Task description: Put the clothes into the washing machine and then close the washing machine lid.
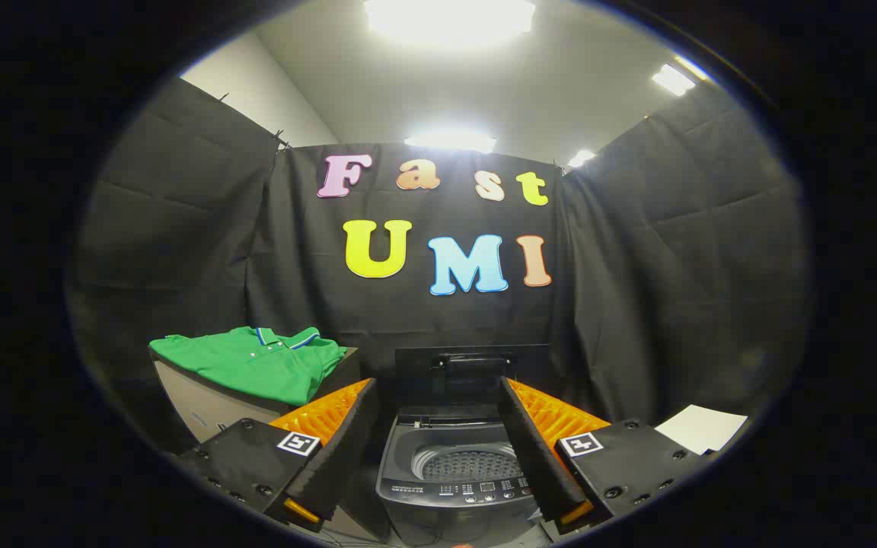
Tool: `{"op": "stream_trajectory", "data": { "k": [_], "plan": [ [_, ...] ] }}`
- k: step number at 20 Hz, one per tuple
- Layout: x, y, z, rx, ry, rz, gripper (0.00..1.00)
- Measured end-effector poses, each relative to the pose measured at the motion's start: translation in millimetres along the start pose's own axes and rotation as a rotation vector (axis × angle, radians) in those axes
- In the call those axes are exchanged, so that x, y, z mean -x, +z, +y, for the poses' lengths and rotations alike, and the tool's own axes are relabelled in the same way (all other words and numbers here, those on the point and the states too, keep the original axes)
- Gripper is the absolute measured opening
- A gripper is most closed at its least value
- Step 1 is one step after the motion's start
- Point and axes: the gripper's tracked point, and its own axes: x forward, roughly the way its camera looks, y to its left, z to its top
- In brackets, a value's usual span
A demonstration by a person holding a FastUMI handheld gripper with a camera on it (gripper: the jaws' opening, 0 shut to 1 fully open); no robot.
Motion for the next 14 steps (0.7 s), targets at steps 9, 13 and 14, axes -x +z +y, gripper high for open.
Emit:
{"op": "stream_trajectory", "data": {
  "k": [9,13,14],
  "plan": [
    [-2.5,-4.5,4.1,0.014,0.009,0.010,0.98],
    [-6.2,-5.5,5.8,0.012,0.012,0.009,0.98],
    [-6.9,-5.7,6.3,0.014,0.012,0.010,0.98]
  ]
}}
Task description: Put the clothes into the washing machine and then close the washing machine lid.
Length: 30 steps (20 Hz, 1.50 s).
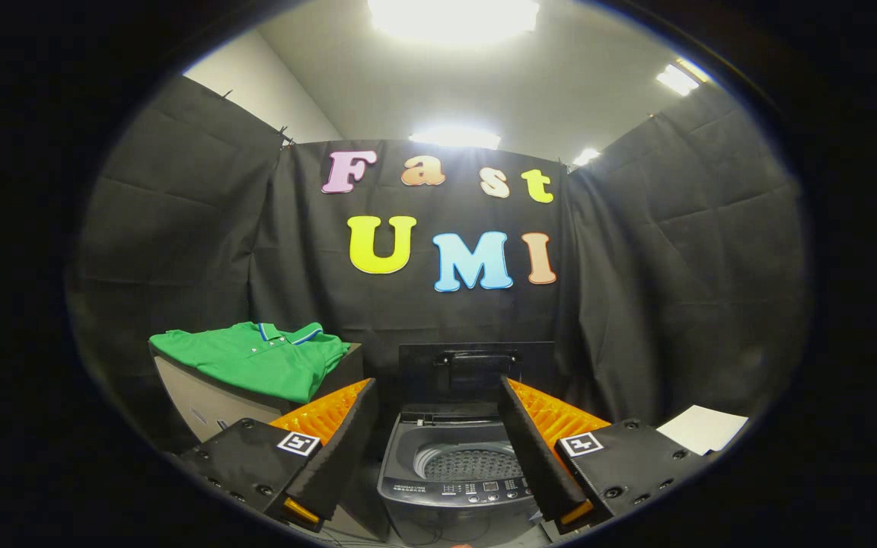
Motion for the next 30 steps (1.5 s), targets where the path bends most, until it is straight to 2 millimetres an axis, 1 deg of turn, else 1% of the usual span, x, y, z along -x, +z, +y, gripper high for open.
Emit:
{"op": "stream_trajectory", "data": {
  "k": [5,7,10,16,20,22,23,26,30],
  "plan": [
    [-2.7,2.2,1.6,0.000,0.002,-0.001,0.98],
    [-6.7,9.1,4.3,0.004,0.007,-0.002,0.98],
    [-18.7,18.5,10.8,-0.002,0.010,0.010,0.98],
    [-54.2,49.0,38.2,-0.048,0.037,0.024,0.98],
    [-74.5,70.9,65.8,-0.066,0.070,0.025,0.98],
    [-84.5,77.3,82.0,-0.055,0.089,0.037,0.98],
    [-88.5,77.3,90.4,-0.051,0.101,0.051,0.98],
    [-103.6,80.3,124.2,-0.048,0.150,0.081,0.98],
    [-118.7,73.6,172.7,-0.022,0.225,0.145,0.98]
  ]
}}
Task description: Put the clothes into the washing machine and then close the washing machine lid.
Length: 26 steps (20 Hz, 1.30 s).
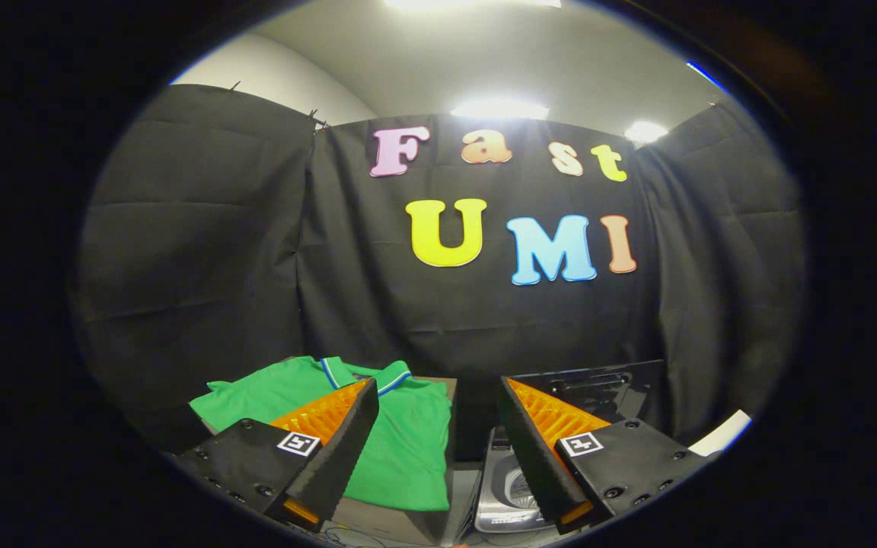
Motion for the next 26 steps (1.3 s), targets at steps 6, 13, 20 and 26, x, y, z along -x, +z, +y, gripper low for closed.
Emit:
{"op": "stream_trajectory", "data": {
  "k": [6,13,20,26],
  "plan": [
    [-39.3,-13.2,60.0,0.019,0.085,0.088,0.98],
    [-85.8,-45.8,107.7,0.012,0.139,0.233,0.99],
    [-118.8,-91.5,120.6,-0.002,0.146,0.407,0.99],
    [-127.3,-108.7,122.7,0.033,0.134,0.459,0.99]
  ]
}}
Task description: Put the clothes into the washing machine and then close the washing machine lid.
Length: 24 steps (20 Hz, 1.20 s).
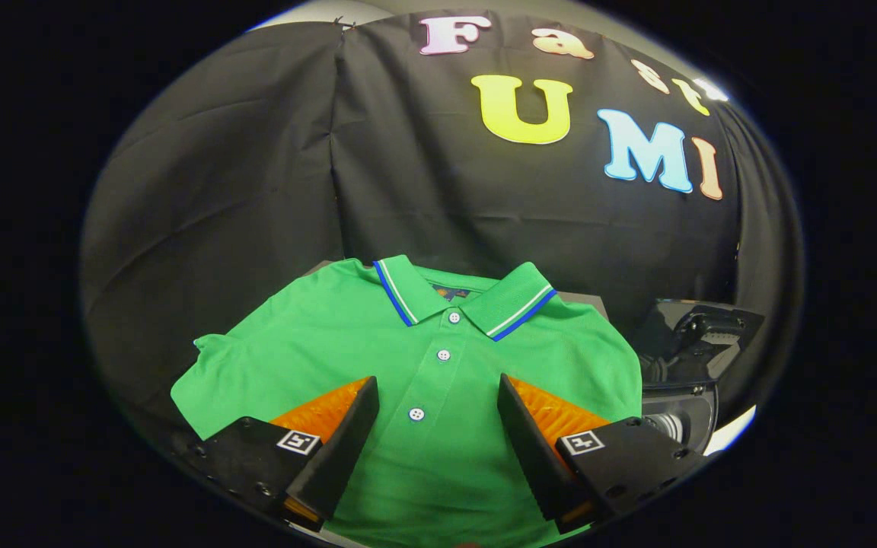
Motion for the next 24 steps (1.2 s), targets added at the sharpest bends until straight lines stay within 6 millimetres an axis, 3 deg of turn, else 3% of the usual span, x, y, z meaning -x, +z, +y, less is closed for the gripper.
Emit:
{"op": "stream_trajectory", "data": {
  "k": [4,5,8,12,14,15,16,17,18,21,24],
  "plan": [
    [-6.9,-2.8,2.1,0.040,-0.001,0.027,0.98],
    [-1.1,-3.1,1.4,0.029,0.000,0.022,0.98],
    [-4.3,-2.5,2.3,0.004,0.010,0.023,0.83],
    [-6.1,-1.0,6.7,0.034,0.043,0.042,0.83],
    [-6.2,-0.1,4.7,-0.011,0.022,0.000,0.20],
    [-6.6,-1.6,8.6,0.008,0.010,-0.017,0.20],
    [-1.3,-0.3,10.0,0.040,0.012,-0.017,0.09],
    [1.3,-2.0,10.8,0.046,0.005,-0.023,0.09],
    [-2.4,-2.1,14.2,0.048,0.025,-0.026,0.02],
    [5.4,7.7,11.8,-0.004,0.053,-0.072,0.02],
    [20.6,36.8,12.0,-0.032,0.090,-0.168,0.02]
  ]
}}
